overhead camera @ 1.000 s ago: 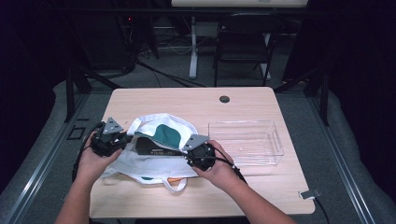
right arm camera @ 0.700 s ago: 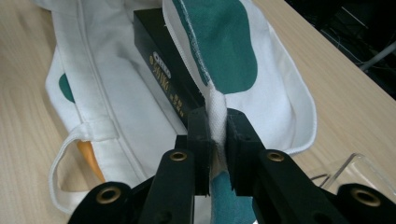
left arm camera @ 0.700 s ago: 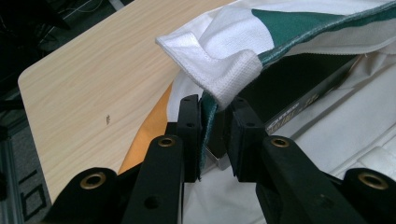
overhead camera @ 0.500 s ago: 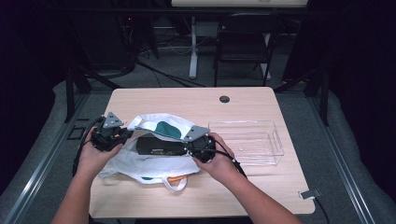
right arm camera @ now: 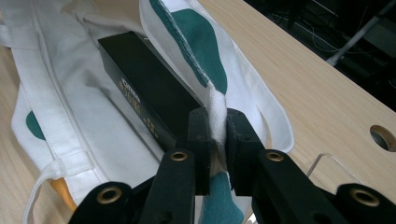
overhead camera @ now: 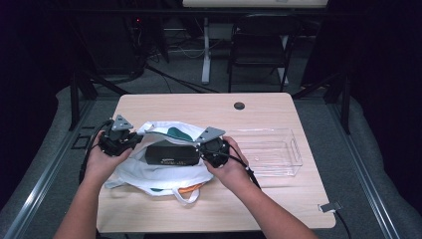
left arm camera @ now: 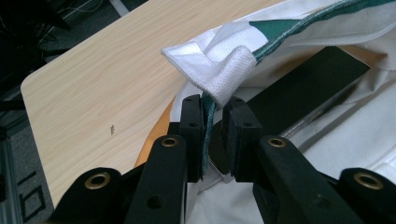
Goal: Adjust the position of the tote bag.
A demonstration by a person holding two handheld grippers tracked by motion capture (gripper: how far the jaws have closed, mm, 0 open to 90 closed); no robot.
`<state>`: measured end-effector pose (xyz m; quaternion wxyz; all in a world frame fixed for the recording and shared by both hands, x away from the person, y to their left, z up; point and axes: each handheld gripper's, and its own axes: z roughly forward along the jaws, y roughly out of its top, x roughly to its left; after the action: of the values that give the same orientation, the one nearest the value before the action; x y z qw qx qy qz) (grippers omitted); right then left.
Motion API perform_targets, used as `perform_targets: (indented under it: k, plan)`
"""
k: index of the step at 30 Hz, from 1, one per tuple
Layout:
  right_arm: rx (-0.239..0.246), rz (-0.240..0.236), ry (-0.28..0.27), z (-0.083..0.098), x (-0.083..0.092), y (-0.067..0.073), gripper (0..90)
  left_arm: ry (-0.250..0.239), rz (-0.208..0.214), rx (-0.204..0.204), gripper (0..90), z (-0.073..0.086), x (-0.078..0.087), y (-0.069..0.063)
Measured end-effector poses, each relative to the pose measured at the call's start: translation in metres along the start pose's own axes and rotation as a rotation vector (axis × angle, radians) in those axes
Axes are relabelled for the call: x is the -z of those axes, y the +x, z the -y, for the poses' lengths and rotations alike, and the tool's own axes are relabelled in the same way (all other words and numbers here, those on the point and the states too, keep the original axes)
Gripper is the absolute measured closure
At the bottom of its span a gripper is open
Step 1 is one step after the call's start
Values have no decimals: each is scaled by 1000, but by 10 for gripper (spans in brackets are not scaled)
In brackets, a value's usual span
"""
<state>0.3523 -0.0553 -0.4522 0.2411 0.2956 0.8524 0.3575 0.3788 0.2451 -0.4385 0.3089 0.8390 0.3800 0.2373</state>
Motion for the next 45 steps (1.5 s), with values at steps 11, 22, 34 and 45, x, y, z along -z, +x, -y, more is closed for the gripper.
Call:
perform_targets:
  k: [11, 22, 34, 45]
  plan:
    - [-58, -24, 0, -1, -2, -5, 816, 2, 11, 21, 788, -1, -2, 2]
    - [-224, -37, 15, -4, -6, -17, 816, 19, -2, 6, 786, -7, -4, -1]
    - [-391, -53, 26, -2, -16, -34, 818, -7, -71, -23, 568, -7, -1, -2]
    - [-421, -48, 36, -1, -20, -37, 818, -25, -76, -38, 494, 7, 19, 3]
